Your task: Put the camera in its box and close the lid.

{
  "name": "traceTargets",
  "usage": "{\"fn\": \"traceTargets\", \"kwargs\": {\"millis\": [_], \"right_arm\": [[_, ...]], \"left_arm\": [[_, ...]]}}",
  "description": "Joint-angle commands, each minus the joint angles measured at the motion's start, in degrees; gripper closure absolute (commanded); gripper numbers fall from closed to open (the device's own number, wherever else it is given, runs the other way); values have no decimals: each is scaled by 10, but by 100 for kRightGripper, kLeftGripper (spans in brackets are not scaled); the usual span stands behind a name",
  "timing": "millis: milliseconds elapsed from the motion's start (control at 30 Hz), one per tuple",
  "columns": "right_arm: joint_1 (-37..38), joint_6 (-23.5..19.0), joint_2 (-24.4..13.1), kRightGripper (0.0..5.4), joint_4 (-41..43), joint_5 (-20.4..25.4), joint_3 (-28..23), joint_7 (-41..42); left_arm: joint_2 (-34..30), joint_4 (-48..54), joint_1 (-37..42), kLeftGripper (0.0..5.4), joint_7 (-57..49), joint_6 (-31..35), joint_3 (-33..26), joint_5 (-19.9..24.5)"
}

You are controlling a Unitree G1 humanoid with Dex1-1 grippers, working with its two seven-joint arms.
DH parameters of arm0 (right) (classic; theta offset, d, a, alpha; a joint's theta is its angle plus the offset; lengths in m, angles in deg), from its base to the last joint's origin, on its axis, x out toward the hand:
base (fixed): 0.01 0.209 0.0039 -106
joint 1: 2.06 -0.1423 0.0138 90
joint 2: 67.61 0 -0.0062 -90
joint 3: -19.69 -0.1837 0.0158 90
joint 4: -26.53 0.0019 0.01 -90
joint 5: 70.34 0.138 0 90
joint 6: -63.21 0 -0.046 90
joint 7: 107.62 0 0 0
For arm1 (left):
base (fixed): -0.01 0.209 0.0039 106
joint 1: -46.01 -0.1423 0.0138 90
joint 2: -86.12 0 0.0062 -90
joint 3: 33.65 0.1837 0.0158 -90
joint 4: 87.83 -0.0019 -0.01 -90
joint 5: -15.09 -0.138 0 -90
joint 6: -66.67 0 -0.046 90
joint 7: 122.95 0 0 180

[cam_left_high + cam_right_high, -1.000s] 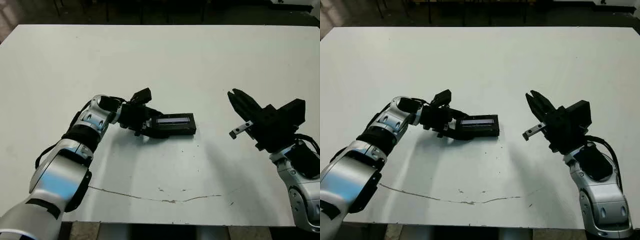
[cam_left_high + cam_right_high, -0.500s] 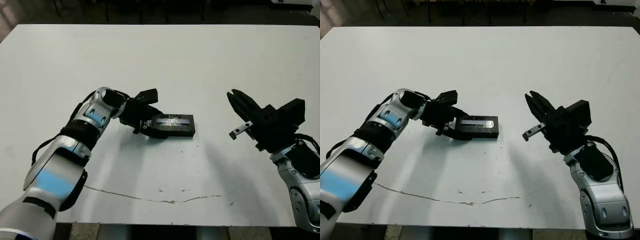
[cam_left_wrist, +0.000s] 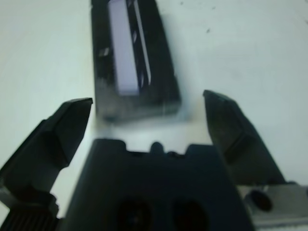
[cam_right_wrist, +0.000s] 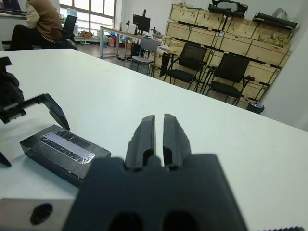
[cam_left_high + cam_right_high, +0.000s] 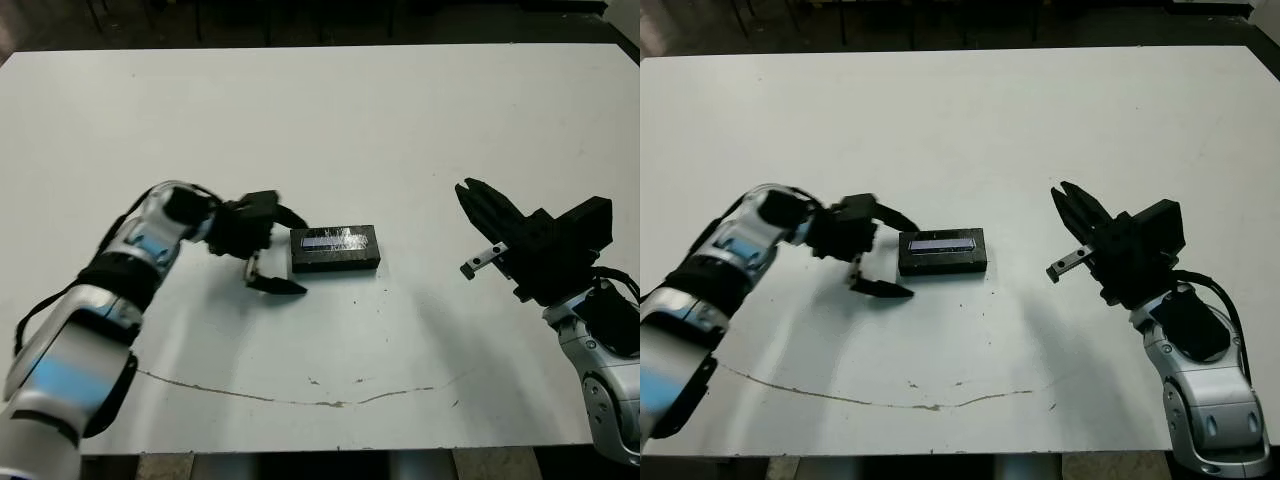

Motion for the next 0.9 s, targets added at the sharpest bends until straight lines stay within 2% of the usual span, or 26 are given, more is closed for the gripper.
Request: {"fn": "traceTargets", "kwargs": {"millis": [33,167,333,433,500,600,667,733,833,900], "right_arm": [[13,-2,-8,540,4,-5,-1,2],[15,-4,-8,540,9,-6,0,1],[18,-15,-8,540,16,-3,0,-1],[19,-7,-4,540,15,-4,4,-3],[19,-9,-2,540,16,-3,5,-5],[19,-14,1,540,14,1,5,-6],[18,-11,3,540,10,1,5,-7],[18,-5,7,540,5,0,6,-8],[18,-10,10,540,4,-3,6,-14],[19,-18,14,540,6,-7,6,-23]], "left_arm": [[-50,-66,-90,1,-22,-9,34,-80],[-82,-85,-102,1,-43,-35,16,-70],[-126,-63,-128,1,-89,3,-41,-32],[-140,15,-165,1,-138,50,-100,14],[-137,122,-206,1,-179,113,-152,65],[-81,355,-287,18,-320,184,-227,123],[-31,471,-320,45,-403,210,-248,137],[23,575,-333,79,-474,239,-242,147],[88,675,-336,138,-550,296,-216,160],[126,712,-329,173,-602,342,-192,140]]}}
